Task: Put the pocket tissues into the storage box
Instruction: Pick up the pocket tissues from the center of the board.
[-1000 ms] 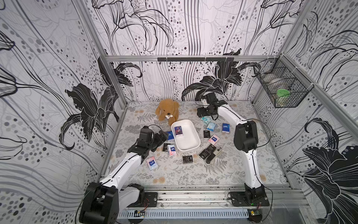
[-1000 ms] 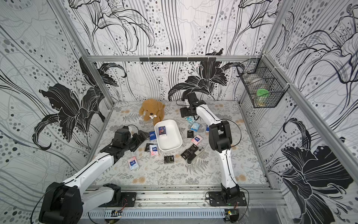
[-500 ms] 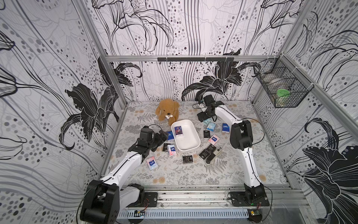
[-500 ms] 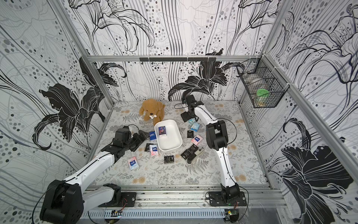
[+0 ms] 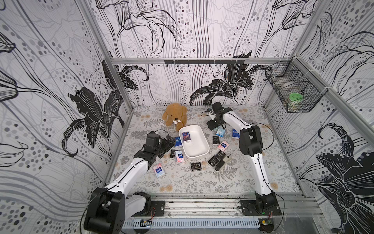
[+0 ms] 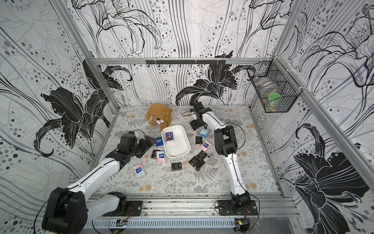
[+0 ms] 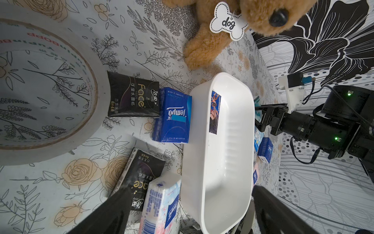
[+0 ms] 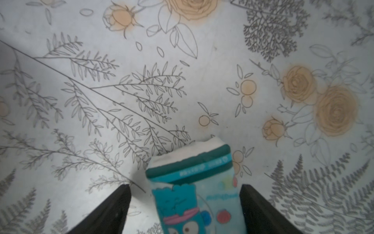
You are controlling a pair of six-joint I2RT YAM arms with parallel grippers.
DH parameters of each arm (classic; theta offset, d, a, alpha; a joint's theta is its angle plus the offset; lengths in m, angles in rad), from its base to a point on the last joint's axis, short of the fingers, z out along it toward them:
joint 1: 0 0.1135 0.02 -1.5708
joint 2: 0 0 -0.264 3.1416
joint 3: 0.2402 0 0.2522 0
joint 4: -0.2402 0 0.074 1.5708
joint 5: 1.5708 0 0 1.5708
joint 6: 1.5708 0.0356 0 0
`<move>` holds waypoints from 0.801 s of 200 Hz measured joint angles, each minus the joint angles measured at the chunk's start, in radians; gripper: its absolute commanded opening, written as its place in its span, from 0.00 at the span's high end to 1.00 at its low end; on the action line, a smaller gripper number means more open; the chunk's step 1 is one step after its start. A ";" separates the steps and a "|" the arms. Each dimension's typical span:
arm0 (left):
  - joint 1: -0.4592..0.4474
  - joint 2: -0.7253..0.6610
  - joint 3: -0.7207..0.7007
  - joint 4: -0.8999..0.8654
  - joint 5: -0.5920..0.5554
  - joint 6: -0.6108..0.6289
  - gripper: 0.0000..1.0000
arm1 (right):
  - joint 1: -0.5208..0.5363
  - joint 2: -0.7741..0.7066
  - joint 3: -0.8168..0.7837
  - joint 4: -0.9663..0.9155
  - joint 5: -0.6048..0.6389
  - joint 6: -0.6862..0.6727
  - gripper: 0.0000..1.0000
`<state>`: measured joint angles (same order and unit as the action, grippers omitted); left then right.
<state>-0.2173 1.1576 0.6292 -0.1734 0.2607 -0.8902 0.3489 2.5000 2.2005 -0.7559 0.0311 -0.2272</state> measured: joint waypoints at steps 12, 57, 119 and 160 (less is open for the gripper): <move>0.000 0.000 0.000 0.000 -0.003 0.000 0.03 | 0.000 0.000 0.000 0.000 -0.005 0.002 0.26; 0.000 -0.001 0.000 0.000 -0.018 -0.006 0.03 | 0.002 -0.009 -0.028 0.023 -0.009 0.022 0.47; 0.000 -0.003 0.006 -0.016 -0.083 0.000 0.03 | 0.004 -0.133 -0.167 0.034 -0.007 0.236 0.49; 0.000 -0.024 0.030 -0.043 -0.134 0.016 0.03 | 0.051 -0.357 -0.332 0.060 -0.002 0.410 0.50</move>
<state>-0.2173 1.1336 0.6594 -0.2165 0.1268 -0.8742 0.4000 2.1429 1.8690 -0.6956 0.0288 0.1833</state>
